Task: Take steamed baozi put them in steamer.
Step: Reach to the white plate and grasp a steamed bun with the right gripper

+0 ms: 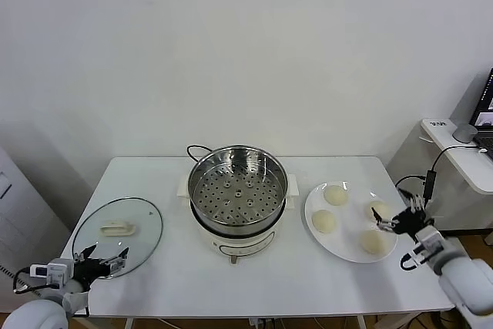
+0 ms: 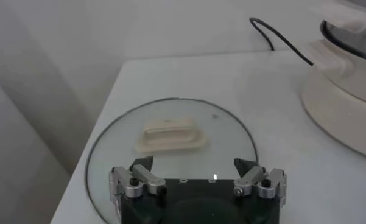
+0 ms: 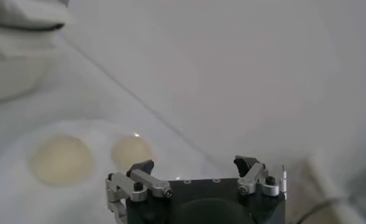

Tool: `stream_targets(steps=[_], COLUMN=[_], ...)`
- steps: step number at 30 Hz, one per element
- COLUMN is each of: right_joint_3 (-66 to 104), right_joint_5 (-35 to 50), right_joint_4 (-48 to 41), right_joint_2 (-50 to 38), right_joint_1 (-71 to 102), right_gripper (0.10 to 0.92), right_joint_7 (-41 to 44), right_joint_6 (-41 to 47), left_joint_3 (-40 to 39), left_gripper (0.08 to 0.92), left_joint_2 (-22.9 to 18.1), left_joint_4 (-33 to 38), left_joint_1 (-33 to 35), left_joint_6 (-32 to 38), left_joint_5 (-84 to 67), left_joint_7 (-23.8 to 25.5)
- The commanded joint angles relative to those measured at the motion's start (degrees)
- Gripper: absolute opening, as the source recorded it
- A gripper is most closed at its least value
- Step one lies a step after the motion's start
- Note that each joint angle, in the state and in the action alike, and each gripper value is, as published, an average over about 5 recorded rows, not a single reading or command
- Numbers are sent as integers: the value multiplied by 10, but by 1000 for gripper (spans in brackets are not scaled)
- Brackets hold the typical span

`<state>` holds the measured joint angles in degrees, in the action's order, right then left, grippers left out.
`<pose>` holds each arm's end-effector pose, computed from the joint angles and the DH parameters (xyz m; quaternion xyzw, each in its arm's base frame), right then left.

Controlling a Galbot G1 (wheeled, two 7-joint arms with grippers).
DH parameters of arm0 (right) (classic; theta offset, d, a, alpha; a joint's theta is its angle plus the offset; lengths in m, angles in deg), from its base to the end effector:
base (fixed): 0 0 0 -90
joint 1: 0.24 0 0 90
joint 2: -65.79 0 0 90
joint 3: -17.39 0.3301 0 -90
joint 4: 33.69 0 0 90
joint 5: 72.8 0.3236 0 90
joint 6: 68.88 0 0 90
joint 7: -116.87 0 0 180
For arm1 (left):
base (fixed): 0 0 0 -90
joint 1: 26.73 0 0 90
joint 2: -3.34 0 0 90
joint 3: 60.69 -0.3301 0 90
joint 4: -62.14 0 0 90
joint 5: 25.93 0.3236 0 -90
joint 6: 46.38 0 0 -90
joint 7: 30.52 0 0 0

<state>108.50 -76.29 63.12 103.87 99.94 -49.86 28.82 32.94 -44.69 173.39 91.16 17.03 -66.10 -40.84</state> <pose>0.2853 -0.2335 -0.2291 0.1273 -0.8729 0.4518 0.1330 0.1980 0.1565 -0.2694 -0.0123 -0.9511 -0.0478 0.3048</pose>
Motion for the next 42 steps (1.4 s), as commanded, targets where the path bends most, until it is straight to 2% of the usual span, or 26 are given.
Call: stream_targets(steps=[1,9,21,30,42], right_joint_3=[-56,-179,-414,-579,-654], right_joint_5=[-158,-145,-48,-28,-94], right_joint_4=[-55,-144,-290,-400,-565], right_joint_2=[-42,-69,-70,-9,130], right_joint_1=[-115,-264,-512,-677,-755], right_gripper=[823,823,823,823,823], right_joint_7=[98,201,375,457,510], right_joint_6=[-35,-76,-133,-192,-260], left_joint_3=[-4,-10,-12,-11,-7], left_gripper=[823,823,823,823,823], left_joint_2=[-1,4,13,11,8], left_joint_4=[-1,-11,-15,-15,-15], left_joint_1=[-5,-14,-17,-13,-7], left_joint_6=[-2,-4,-5,-5,-5], left_joint_5=[5,5,2,2,2], left_joint_7=[0,1,2,2,2])
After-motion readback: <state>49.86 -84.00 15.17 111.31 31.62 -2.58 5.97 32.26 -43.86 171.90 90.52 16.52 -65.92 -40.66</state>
